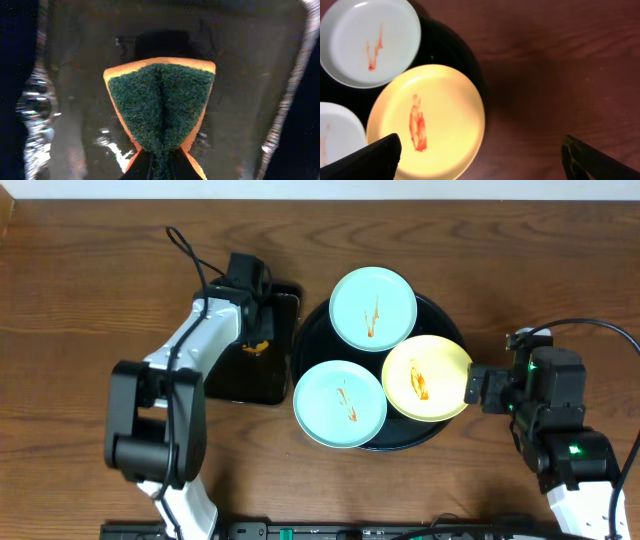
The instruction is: Clean dirty plates on tray and stack at the side
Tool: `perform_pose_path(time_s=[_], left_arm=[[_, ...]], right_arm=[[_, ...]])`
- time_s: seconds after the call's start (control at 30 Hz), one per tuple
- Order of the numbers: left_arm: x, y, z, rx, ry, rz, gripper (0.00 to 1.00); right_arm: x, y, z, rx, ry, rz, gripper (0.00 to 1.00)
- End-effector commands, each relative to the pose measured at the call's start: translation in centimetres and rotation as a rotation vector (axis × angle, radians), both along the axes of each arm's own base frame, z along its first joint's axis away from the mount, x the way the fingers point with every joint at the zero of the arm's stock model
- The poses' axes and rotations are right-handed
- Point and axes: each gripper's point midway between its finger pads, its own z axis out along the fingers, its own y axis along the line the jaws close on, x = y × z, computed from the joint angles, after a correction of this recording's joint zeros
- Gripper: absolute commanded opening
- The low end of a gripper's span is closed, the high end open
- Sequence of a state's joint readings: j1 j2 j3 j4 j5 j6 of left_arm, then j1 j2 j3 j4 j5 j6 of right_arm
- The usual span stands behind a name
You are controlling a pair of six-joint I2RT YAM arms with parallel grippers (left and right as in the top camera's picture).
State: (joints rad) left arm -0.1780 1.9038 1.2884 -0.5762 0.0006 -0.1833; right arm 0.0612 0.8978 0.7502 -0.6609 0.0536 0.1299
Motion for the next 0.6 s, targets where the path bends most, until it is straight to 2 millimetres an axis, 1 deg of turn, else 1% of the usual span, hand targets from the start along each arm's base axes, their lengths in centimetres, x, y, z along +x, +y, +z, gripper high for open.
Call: perform_pose_path(time_s=[0.0, 0.17, 0.3, 0.37, 0.47, 0.57], left_arm=[[0.0, 0.4, 2.7, 0.012, -0.052, 0.003, 0.07], [-1.5, 0.6, 2.4, 0.015, 0.007, 0.000, 0.07], [-2.0, 0.7, 2.3, 0.019, 0.031, 0.000, 0.07], [-2.1, 0.7, 2.2, 0.020, 0.035, 0.000, 0.07], [-2.2, 0.7, 2.2, 0.020, 0.039, 0.000, 0.07], [-2.3, 0.7, 2.2, 0.020, 0.039, 0.000, 0.08]], right_arm=[[0.3, -0.5, 0.0, -0.016, 0.015, -0.030, 0.99], [0.7, -0.5, -2.3, -0.023, 0.104, -0.031, 0.99], [1.2, -0.4, -4.5, -0.030, 0.179, -0.031, 0.95], [1.5, -0.4, -5.9, -0.033, 0.220, -0.031, 0.93], [1.8, -0.4, -7.9, -0.038, 0.282, -0.031, 0.86], [2.2, -0.4, -9.5, -0.041, 0.323, -0.032, 0.81]])
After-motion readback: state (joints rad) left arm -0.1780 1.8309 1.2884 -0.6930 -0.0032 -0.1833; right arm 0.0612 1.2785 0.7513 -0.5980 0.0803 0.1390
